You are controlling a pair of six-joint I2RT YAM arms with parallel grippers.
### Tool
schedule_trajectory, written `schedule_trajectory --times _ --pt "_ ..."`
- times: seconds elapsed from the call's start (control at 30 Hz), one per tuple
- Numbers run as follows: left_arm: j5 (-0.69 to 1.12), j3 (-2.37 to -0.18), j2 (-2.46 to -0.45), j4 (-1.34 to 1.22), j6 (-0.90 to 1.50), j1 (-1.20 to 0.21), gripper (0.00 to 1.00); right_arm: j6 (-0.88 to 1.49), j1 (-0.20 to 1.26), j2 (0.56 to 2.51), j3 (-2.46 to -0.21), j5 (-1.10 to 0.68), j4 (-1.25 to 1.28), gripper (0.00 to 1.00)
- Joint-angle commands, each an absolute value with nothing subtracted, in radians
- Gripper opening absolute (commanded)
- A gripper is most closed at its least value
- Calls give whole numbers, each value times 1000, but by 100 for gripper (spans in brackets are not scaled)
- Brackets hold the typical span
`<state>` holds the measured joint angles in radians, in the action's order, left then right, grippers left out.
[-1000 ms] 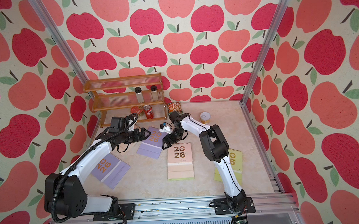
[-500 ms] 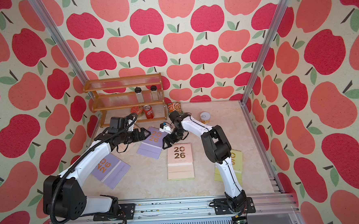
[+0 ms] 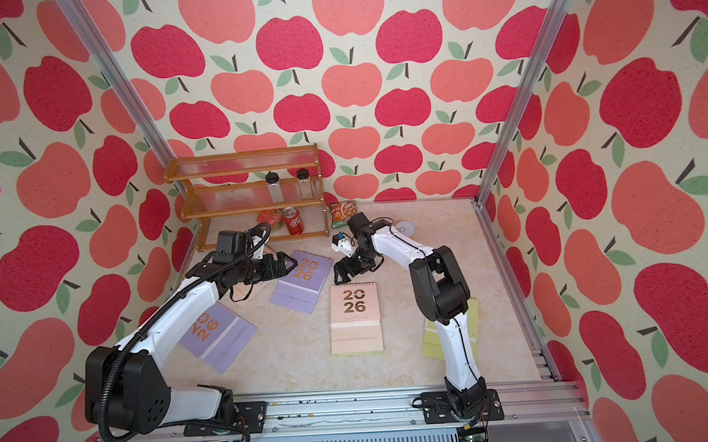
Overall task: Stack the calendars
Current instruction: Adjust the calendar at the center of the board.
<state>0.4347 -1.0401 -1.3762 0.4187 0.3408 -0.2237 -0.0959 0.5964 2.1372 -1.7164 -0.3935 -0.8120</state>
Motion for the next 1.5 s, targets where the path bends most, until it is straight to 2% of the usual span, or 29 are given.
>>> schedule_trajectory --times 0.0,0.73,1.47 --pt "448 -1037 -1366 417 322 -218 94 -96 603 2167 -1737 -415 -824 93" --pt "463 -1043 -1389 405 325 -218 94 -89 621 2125 -1635 -442 -798 93" --pt "465 -1039 -1382 407 325 -218 94 -83 637 2103 -1630 -406 -792 93"
